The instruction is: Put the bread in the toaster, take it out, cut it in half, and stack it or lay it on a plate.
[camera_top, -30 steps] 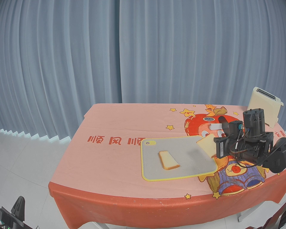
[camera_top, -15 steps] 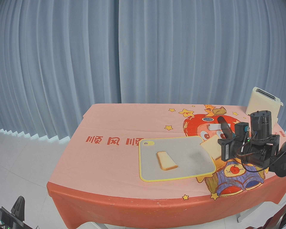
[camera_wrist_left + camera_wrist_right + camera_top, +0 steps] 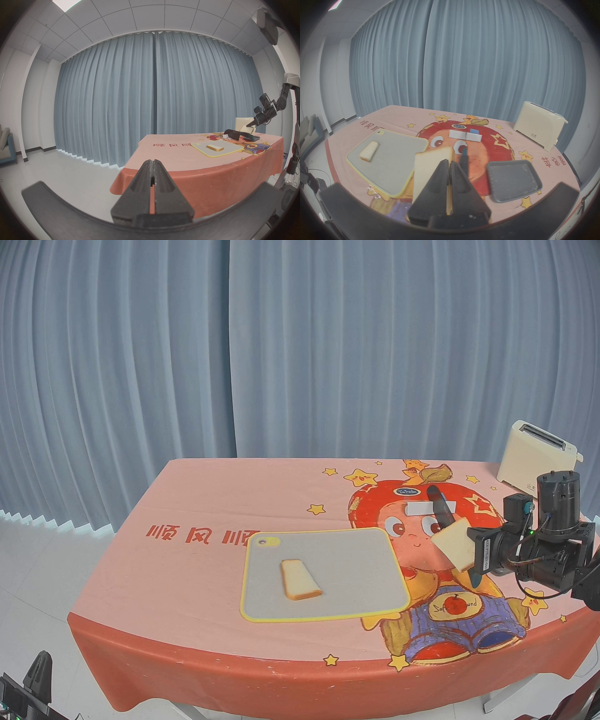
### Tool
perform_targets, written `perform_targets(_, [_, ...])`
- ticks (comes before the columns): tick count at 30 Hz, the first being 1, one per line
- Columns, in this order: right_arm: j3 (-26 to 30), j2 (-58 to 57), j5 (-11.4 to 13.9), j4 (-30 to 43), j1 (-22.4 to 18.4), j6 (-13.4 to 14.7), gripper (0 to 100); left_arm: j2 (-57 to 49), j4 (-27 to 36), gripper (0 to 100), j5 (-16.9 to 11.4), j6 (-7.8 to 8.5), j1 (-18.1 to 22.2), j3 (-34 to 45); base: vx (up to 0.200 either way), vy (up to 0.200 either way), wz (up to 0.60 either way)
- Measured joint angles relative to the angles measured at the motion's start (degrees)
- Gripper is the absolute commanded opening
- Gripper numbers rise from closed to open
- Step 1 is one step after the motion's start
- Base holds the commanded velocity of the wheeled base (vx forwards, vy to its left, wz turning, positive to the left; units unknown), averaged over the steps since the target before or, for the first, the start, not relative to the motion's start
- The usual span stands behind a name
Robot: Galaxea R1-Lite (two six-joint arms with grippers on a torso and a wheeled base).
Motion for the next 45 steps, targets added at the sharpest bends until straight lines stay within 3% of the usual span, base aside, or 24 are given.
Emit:
perform_targets(4, [0.0,0.0,0.1,-0.1,-0.4,0.0,0,0.0,0.0,0,0.0,-0.05,0.0,0.0,0.0,-0.2,0.0])
perform_targets(18, [-0.6,-0.2,0.3,-0.1,-2.7,0.0,0,0.0,0.0,0,-0.1,0.0,0.0,0.0,0.0,0.0,0.0])
perform_targets(35, [0.4,0.2,1.2,-0.1,-9.2,0.1,0,0.0,0.0,0,-0.1,0.0,0.0,0.0,0.0,0.0,0.0])
perform_targets(45, [1.3,3.0,1.1,-0.4,-11.1,0.3,0,0.0,0.0,0,-0.1,0.0,0.0,0.0,0.0,0.0,0.0])
